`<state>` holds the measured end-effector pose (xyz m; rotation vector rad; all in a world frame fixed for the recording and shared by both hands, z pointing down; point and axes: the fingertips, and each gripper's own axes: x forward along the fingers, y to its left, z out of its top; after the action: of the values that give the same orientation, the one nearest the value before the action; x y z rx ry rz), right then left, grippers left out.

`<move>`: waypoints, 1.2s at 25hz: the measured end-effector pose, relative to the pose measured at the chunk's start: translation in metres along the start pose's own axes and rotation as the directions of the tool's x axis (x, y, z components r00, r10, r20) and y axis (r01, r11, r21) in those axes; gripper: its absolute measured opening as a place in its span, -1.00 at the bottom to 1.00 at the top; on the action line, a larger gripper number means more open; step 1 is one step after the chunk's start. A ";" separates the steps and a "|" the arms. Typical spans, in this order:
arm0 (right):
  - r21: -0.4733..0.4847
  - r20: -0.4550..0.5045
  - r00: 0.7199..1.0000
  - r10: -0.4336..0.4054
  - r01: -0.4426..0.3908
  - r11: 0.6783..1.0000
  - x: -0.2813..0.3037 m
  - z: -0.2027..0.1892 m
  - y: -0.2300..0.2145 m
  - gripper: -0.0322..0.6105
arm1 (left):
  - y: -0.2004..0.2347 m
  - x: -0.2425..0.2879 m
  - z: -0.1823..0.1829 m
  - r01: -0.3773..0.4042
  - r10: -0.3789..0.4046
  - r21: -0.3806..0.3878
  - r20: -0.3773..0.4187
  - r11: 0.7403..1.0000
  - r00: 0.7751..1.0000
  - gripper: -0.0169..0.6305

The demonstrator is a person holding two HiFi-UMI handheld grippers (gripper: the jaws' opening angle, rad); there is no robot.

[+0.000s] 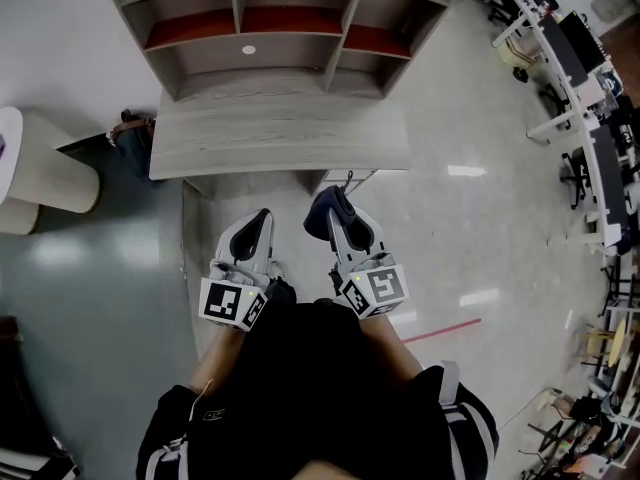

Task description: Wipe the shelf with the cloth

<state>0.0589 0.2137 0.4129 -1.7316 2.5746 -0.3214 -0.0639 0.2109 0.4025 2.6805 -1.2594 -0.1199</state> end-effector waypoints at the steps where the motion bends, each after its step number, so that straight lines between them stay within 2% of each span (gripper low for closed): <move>1: 0.000 -0.001 1.000 -0.007 0.007 1.000 0.007 0.002 0.001 -0.72 | 0.007 0.003 0.000 0.006 -0.006 -0.003 -0.003 1.000 1.000 -0.94; 6: -0.018 -0.005 0.999 -0.033 0.033 0.999 0.032 0.010 -0.002 -0.72 | 0.034 0.016 -0.002 0.013 -0.013 -0.025 -0.009 1.000 1.000 -0.94; 13: -0.012 -0.030 0.999 -0.035 0.035 0.999 0.068 0.009 -0.032 -0.72 | 0.054 0.049 -0.008 0.001 -0.002 -0.049 -0.025 0.999 1.000 -0.94; 23: 0.013 -0.003 0.999 0.041 -0.041 0.999 0.155 0.026 -0.107 -0.72 | 0.085 0.160 0.004 -0.030 0.029 -0.033 -0.018 0.999 0.999 -0.94; 28: 0.015 0.002 0.997 0.072 -0.072 0.997 0.190 0.040 -0.149 -0.72 | 0.078 0.214 0.016 -0.008 0.008 -0.027 -0.010 1.000 1.000 -0.94; 30: 0.012 0.004 0.997 0.077 -0.077 0.997 0.203 0.045 -0.164 -0.72 | 0.080 0.227 0.018 -0.022 0.022 -0.017 -0.011 1.000 1.000 -0.94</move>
<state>0.1366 -0.0387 0.4185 -1.6221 2.6231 -0.3303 0.0184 -0.0160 0.4006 2.6487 -1.2792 -0.1127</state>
